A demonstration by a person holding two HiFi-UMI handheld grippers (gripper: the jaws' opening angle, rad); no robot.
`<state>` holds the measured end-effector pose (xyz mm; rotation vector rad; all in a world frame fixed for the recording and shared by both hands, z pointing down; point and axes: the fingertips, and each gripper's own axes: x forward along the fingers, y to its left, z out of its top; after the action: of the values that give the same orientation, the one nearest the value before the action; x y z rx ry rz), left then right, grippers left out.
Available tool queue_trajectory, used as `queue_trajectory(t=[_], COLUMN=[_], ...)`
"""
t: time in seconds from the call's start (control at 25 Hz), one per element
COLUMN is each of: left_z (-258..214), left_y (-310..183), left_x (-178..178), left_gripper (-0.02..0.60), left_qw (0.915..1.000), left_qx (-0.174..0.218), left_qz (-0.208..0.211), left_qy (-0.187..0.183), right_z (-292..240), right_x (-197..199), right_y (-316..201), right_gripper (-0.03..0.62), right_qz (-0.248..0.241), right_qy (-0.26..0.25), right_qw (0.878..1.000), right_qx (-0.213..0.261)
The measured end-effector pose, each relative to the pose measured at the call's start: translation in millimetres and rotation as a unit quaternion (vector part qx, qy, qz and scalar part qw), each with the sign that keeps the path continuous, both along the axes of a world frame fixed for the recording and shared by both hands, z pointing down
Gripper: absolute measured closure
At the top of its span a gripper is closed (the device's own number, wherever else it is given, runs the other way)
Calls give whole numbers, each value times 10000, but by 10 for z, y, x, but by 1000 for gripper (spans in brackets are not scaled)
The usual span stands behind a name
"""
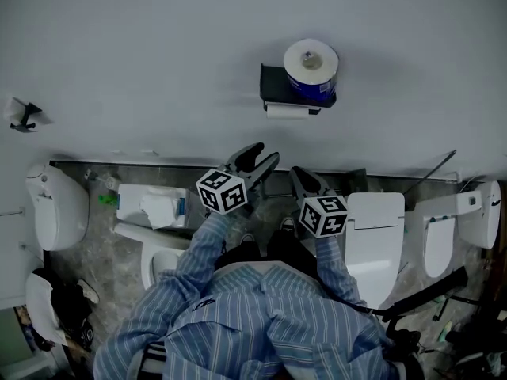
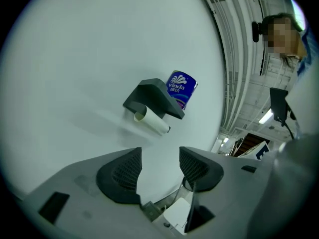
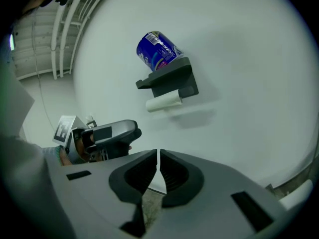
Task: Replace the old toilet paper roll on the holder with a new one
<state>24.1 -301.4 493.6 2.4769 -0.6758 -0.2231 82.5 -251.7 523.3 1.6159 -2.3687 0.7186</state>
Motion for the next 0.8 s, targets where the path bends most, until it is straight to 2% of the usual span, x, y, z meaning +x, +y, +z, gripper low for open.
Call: queue_trajectory(t=[0.12,0.24,0.4,0.52,0.8], left_z=[-11,-23,-177,-257,-304], left_y=[-258,-489,-686,-809,-947], left_x=[79,141,206,214,236], left_gripper=[352,333,327,327,327], left_qw=[9981,9913,9822,9777,9753], left_qx=[-293,-646,-712,-705,-748], left_qz=[-266,-492,-623,-751,-827], left_qy=[474,1041,1623,1829,1909], right_z=[-7,-1,-16,0,45], right_x=[140,325,531,593,634], right_y=[-127,-249,-399,-472,-600], right_gripper=[572,572,572,572,572], right_qz=[-112,-141,-187,-290,-512], right_qy=[58,89,72,45,-23], right_qw=[9999,9998,9998,9995,9986], right_qx=[-24,-80,-78,-103,-147])
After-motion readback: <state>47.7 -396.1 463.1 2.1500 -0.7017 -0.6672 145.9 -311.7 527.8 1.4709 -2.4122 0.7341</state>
